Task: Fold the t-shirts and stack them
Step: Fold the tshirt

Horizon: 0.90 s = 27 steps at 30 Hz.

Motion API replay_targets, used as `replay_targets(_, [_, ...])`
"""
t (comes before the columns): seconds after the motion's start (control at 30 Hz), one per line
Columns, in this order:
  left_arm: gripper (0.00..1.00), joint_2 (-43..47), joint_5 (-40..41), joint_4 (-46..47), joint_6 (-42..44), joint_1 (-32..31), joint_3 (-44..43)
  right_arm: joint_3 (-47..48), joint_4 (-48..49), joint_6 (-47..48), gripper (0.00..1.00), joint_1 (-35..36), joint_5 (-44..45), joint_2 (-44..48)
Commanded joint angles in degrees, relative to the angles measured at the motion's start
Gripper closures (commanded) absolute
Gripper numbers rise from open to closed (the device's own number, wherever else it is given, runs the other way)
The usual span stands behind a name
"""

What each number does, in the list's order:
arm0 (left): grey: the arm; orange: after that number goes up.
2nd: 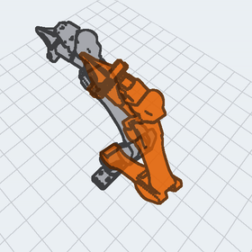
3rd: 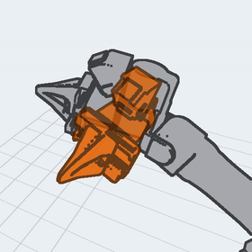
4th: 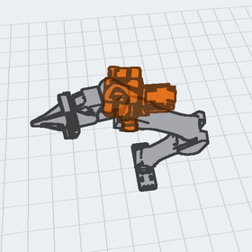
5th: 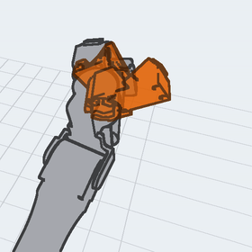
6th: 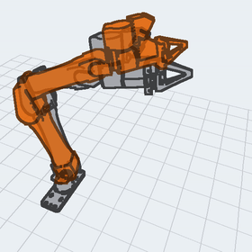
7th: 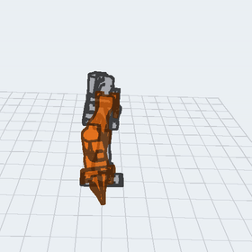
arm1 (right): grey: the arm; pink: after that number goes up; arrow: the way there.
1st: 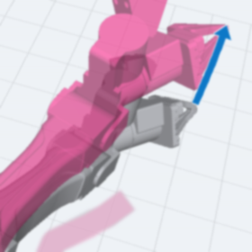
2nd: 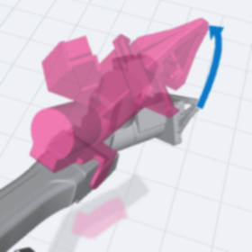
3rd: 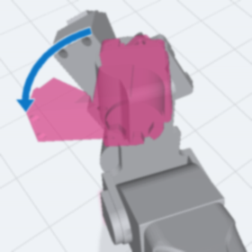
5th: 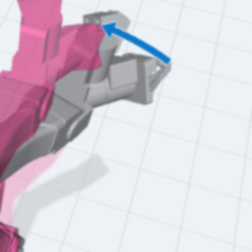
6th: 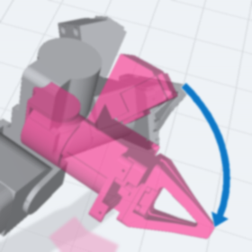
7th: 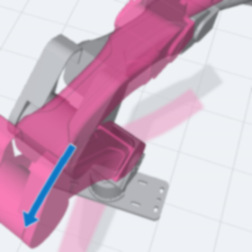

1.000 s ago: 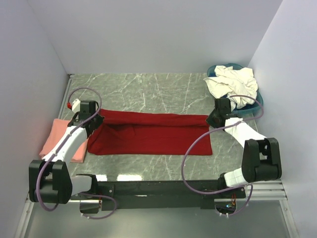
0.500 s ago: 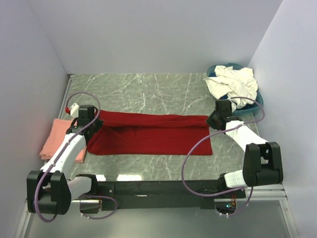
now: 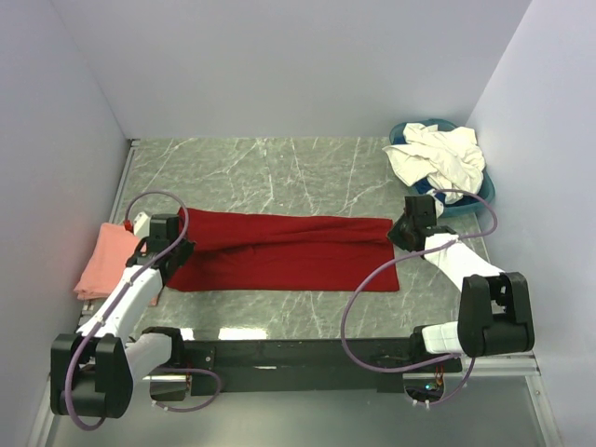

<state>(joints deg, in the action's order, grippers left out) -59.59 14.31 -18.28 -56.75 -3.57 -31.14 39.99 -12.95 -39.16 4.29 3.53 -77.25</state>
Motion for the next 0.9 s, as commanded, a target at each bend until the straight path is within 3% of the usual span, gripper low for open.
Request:
replay_targets(0.0, [1.00,2.2,1.4,0.4,-0.9,0.0,0.5,-0.8,1.8,-0.2,1.00,-0.1,0.4,2.5])
replay_targets(0.87, [1.00,4.6,2.7,-1.2,-1.1,0.5,2.3,-5.1,2.1,-0.3,1.00,-2.4,0.3,6.1])
